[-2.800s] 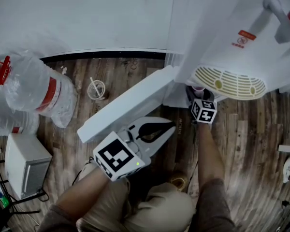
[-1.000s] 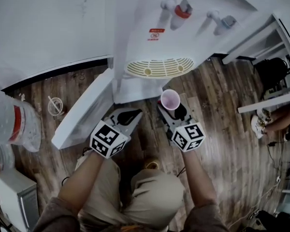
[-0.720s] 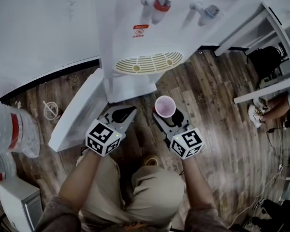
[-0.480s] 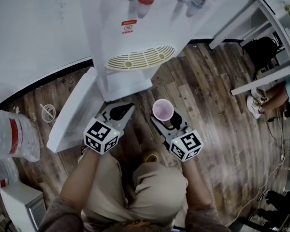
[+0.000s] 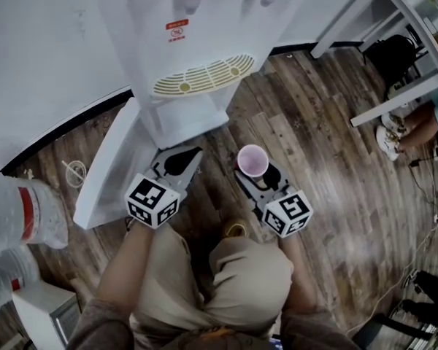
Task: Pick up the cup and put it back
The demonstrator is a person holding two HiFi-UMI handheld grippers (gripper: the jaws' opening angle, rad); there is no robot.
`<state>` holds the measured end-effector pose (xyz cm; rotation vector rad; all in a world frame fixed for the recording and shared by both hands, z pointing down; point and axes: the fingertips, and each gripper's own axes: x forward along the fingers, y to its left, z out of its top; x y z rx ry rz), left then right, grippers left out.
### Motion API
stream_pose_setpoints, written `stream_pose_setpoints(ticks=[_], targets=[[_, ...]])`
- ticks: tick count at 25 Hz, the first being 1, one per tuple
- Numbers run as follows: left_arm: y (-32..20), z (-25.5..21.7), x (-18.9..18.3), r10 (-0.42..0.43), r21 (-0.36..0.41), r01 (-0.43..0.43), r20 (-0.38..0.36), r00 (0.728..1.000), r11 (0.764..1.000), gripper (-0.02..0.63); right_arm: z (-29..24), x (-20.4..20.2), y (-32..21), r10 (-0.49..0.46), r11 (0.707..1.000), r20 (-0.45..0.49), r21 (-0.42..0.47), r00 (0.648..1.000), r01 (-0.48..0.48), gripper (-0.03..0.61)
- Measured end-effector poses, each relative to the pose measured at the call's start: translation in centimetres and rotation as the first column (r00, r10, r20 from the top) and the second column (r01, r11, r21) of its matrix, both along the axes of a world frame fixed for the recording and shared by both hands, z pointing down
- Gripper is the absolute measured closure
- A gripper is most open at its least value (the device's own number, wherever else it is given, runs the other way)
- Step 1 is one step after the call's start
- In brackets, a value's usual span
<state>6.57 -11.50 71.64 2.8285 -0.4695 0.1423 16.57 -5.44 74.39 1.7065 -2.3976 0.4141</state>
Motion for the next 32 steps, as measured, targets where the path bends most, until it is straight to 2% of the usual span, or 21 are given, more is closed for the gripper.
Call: stream_pose_setpoints(ticks=[12,21,28,32], targets=[[0.3,-0.3,0.0,0.007,0.016,-0.007,0.012,1.0,1.0,0.611,0.1,-0.2,0.0,-0.008,1.0,0.022,0.006,1.0,0.008,0.298],[1.0,-1.1,-0.2,0.017,0.046,-0.018,0.021,1.0,0.999,0.611,-0.9,0.8,-0.1,0.029,0.999,0.035,0.027,0.999,-0.03,0.301],[0.9,-1.8,-0.9,-0.002,0.06,0.001,0.019,1.0,0.998,0.611,-1.7,0.4,-1.9,-0.027,0.999,0.017,0.026,0.999,0.026,0.301],[0.7,-2.2,-1.4,-0.016,0.061,0.015,0.014,1.0,0.998,0.611,-1.5,0.2,-3.6,-0.048,0.999,0.039,0.019,0.998,0.047,0.301]])
